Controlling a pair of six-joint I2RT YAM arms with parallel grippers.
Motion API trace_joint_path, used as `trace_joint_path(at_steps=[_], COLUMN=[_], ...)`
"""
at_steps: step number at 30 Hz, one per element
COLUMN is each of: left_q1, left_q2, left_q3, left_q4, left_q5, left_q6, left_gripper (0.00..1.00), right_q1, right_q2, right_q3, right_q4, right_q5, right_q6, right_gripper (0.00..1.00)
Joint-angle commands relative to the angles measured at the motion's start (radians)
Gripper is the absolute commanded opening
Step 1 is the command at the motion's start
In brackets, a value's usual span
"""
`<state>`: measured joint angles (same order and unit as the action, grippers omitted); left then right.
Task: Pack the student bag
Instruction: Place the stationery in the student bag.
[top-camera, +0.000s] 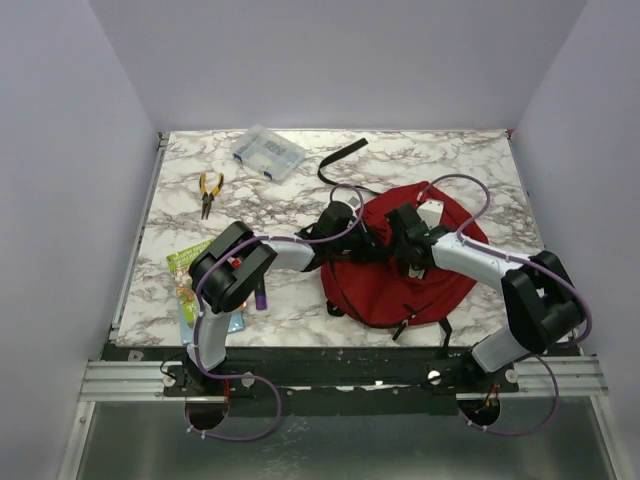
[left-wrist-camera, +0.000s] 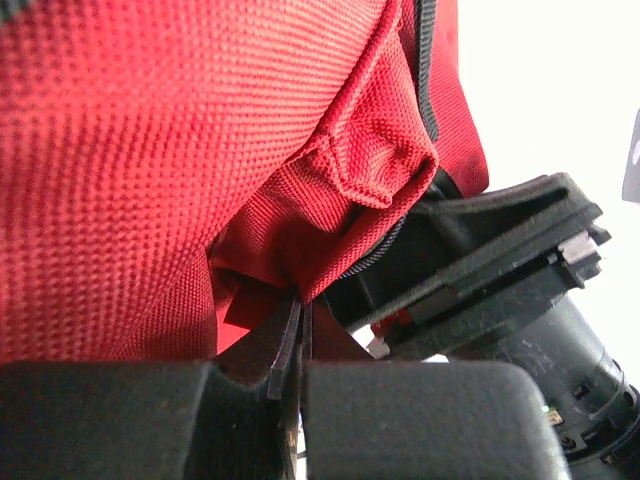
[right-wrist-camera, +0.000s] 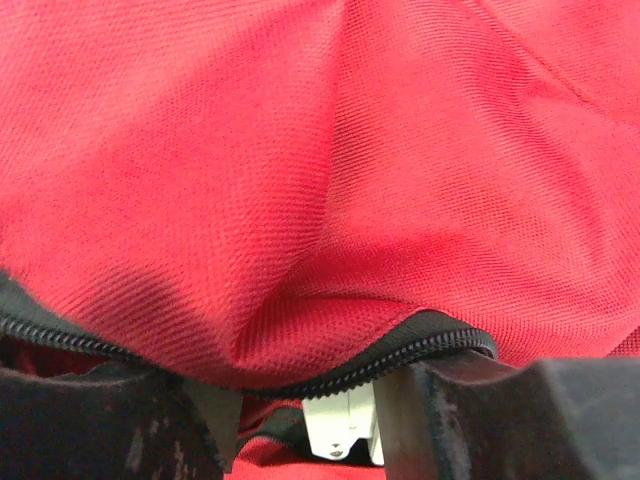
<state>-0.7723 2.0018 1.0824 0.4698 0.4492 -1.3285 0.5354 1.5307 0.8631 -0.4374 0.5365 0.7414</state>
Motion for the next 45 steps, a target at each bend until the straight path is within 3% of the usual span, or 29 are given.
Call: trace_joint_path(at_steps=[1,5,9,15,17,20,22,25,29,34,36,38,41,45], left_q1=[-0.004,0.005,0.005,0.011,0.011,0.008,0.012,0.019,0.011,0.014,0.014,0.013,0.014,0.016], left_q2=[-0.003,0.011,0.018,0.042,0.041,0.034,0.038,0.039,0.031,0.045,0.036,0.024,0.011,-0.004], left_q3=[-0.03,-0.027,-0.024,0.003,0.004,-0.008,-0.006,0.004,0.013,0.033,0.03,0.023,0.014,0.018], left_q4=[0.021,0.021,0.018,0.014,0.011,0.01,0.009,0.005,-0.002,-0.007,-0.011,-0.011,-0.011,-0.011], left_q5=[0.024,0.044,0.062,0.095,0.101,0.1,0.109,0.121,0.112,0.139,0.141,0.14,0.143,0.162], left_q6=[-0.003,0.002,0.0,-0.001,-0.002,0.002,0.006,-0.001,0.009,0.003,0.0,0.002,0.006,-0.009], left_gripper=[0.0,0.0,0.0,0.0,0.0,0.0,0.0,0.0,0.0,0.0,0.0,0.0,0.0,0.0], right_q1=[-0.006,-0.006,-0.005,-0.005,-0.005,-0.006,-0.006,-0.002,-0.002,-0.002,-0.002,-0.002,-0.003,-0.003], right_q2=[0.063,0.036,-0.014,-0.179,-0.213,-0.148,-0.069,-0.001,-0.087,-0.305,-0.337,-0.349,-0.327,-0.226], right_q3=[0.005,0.031,0.038,-0.093,-0.133,-0.115,-0.05,0.09,0.134,0.075,0.094,0.106,0.088,0.099], right_q4=[0.069,0.101,0.136,0.409,0.528,0.609,0.551,0.255,-0.012,-0.063,-0.1,-0.14,-0.146,-0.138], right_q5=[0.011,-0.05,-0.072,-0.261,-0.245,-0.053,0.058,0.055,-0.101,-0.38,-0.423,-0.351,-0.084,-0.014], right_q6=[-0.108,-0.273,-0.455,-0.588,-0.647,-0.708,-0.702,-0.58,-0.439,-0.359,-0.342,-0.331,-0.34,-0.376], right_gripper=[0.46,0.25,0.16,0.19,0.23,0.38,0.48,0.58,0.62,0.63,0.63,0.63,0.63,0.63])
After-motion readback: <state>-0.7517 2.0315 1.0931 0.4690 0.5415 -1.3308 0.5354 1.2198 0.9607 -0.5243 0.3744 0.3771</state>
